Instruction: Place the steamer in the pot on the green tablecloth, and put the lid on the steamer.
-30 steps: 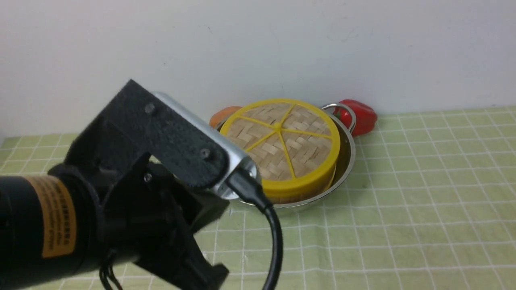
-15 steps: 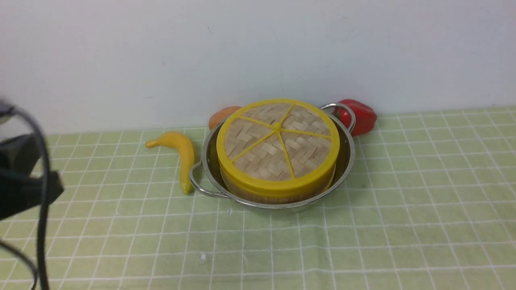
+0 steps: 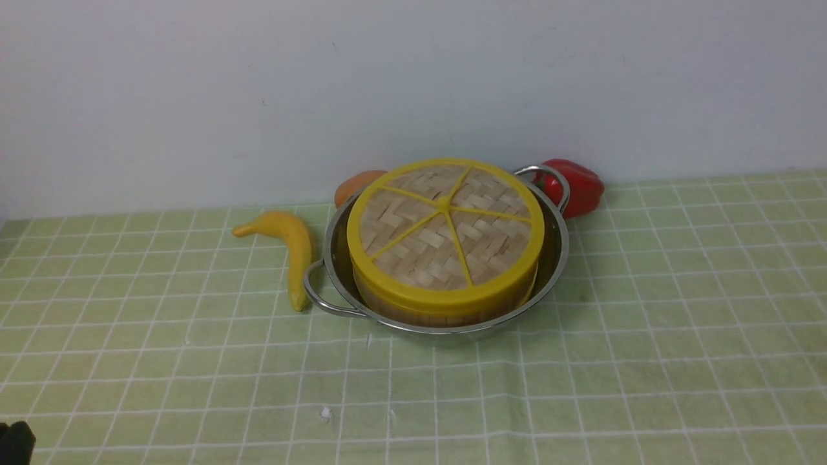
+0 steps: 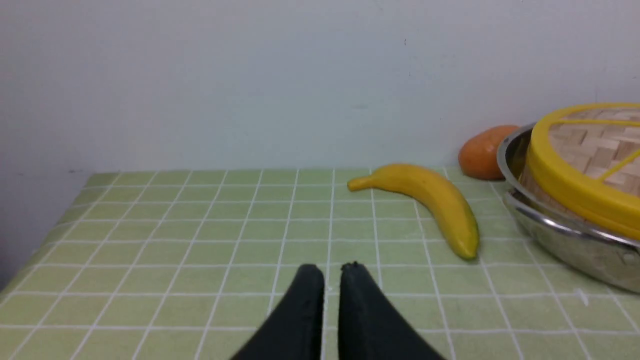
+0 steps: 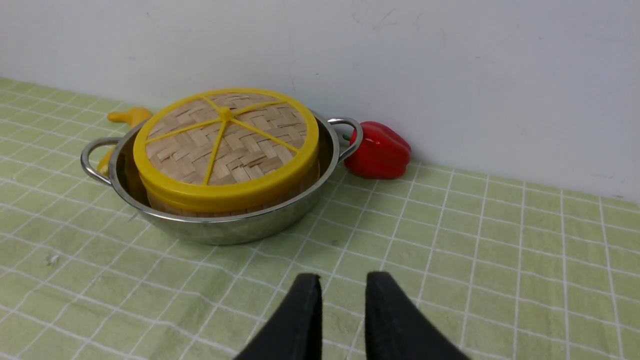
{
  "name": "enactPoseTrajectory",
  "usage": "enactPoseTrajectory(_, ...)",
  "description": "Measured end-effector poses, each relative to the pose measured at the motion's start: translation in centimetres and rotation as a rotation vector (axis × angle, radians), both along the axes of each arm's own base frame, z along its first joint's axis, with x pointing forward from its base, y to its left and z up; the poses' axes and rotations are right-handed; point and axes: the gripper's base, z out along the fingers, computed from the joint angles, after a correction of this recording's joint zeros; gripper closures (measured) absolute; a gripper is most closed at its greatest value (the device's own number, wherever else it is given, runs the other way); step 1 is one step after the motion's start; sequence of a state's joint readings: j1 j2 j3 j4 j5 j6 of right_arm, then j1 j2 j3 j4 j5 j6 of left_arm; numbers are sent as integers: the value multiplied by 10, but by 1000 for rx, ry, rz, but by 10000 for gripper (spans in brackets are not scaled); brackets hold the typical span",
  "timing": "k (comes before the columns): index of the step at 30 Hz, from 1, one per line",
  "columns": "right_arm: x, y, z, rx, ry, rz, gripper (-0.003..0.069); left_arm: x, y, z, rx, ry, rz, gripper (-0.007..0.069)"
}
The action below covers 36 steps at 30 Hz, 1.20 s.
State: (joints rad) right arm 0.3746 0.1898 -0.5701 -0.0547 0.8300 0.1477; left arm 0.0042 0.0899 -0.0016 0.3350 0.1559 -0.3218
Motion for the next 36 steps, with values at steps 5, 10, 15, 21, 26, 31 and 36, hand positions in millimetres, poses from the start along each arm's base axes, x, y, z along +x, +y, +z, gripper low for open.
enactPoseTrajectory(5, 0, 0, 0, 0, 0, 0, 484, 0, 0, -3, 5, 13, 2, 561)
enactPoseTrajectory(10, 0, 0, 0, 0, 0, 0, 475, 0, 0, -3, 6, 13, 2, 556)
enactPoseTrajectory(15, 0, 0, 0, 0, 0, 0, 465, 0, 0, -3, 6, 13, 2, 542)
enactPoseTrajectory(21, 0, -1, 0, -7, -5, -7, 453, 0, 0, -3, 7, 12, 2, 534)
enactPoseTrajectory(26, 2, -6, -2, -7, -148, -144, 441, 0, 0, -3, 8, 12, 2, 529)
enactPoseTrajectory(31, 10, -7, -35, -25, -293, -239, 430, 0, 0, -3, 8, 12, 2, 518)
enactPoseTrajectory(36, 20, -6, -86, -43, -329, -259, 421, 0, 0, -3, 8, 11, 1, 507)
